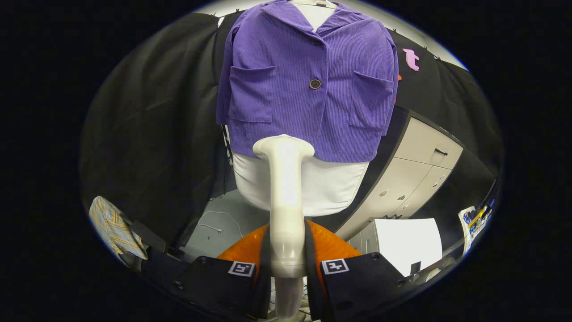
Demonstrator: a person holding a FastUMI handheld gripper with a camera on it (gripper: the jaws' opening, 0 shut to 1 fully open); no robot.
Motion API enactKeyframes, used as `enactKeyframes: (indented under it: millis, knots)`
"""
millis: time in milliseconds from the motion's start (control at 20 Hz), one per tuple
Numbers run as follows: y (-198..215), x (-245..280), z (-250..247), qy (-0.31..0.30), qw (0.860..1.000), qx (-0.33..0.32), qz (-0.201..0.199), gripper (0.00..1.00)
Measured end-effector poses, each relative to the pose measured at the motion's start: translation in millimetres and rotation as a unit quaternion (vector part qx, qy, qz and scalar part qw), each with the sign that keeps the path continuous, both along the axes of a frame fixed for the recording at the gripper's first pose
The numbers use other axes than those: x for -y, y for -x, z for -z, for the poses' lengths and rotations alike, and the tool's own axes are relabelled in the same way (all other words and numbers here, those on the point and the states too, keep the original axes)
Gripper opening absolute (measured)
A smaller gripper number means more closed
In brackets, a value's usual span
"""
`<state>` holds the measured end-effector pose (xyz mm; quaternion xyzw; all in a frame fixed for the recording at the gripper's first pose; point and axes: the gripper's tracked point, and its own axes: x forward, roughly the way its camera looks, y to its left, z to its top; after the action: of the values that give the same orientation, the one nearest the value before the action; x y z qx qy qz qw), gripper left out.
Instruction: Iron the clothes twice with a garment steamer, once on the left side and once on the right side.
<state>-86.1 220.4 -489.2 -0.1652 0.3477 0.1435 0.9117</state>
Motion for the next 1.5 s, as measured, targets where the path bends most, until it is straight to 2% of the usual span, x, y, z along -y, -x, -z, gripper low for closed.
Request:
enactKeyframes:
  millis: [300,650,1050,1500]
  knots:
    - [0.6,15.7,-20.8,-0.026,1.0,0.003,0.01,0.41]
    - [-12.6,55.8,-83.1,-0.061,0.997,0.037,0.02,0.41]
    - [-64.3,137.8,-185.7,-0.086,0.989,0.108,0.043,0.41]
    - [-122.5,232.8,-302.8,-0.095,0.971,0.205,0.079,0.41]
